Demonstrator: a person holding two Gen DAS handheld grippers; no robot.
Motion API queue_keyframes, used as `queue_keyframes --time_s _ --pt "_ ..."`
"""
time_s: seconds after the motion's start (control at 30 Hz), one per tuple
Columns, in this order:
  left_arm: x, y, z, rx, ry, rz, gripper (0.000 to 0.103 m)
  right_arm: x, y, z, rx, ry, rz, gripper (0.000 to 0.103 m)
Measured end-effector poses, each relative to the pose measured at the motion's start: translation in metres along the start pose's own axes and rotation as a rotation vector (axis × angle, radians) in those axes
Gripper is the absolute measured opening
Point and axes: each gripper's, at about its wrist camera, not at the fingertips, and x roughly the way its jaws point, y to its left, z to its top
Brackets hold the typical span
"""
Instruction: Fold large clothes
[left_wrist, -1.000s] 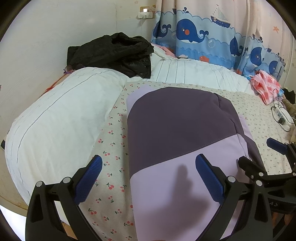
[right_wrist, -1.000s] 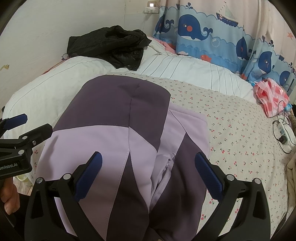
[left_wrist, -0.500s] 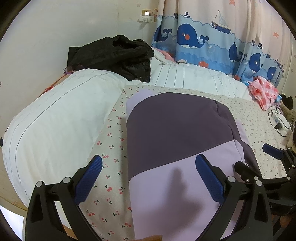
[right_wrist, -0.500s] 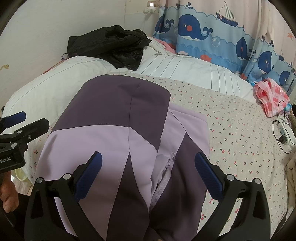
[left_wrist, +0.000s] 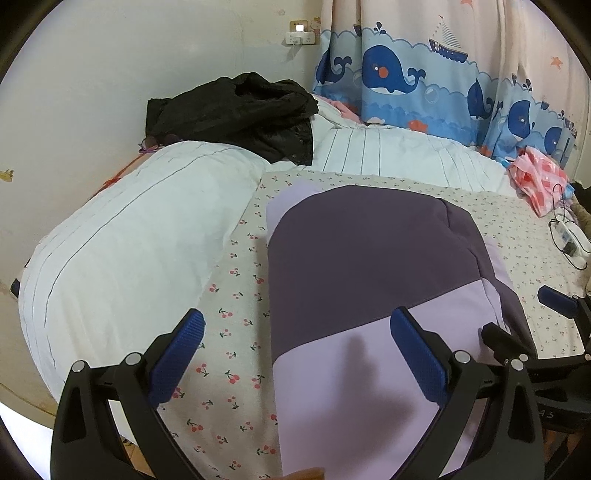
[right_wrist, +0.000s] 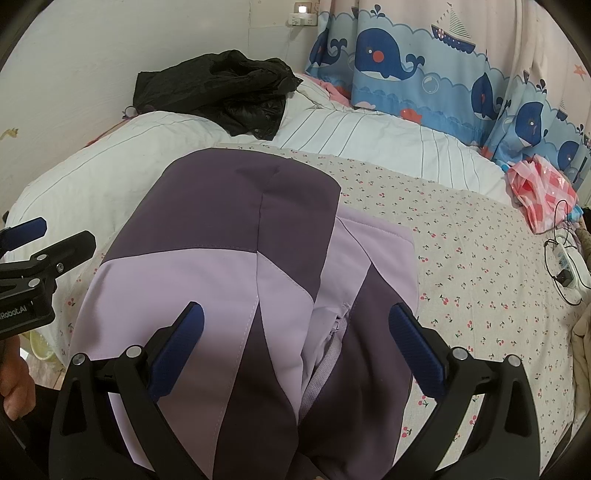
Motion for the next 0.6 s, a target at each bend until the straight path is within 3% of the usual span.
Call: queue_keyframes --time_s 0.6 --pt "-0.0012 -0.0011 -0.0006 0.007 -0.008 0.019 0.097 -0.0003 -0.0029 0.001 -0.001 0.001 0.001 0.097"
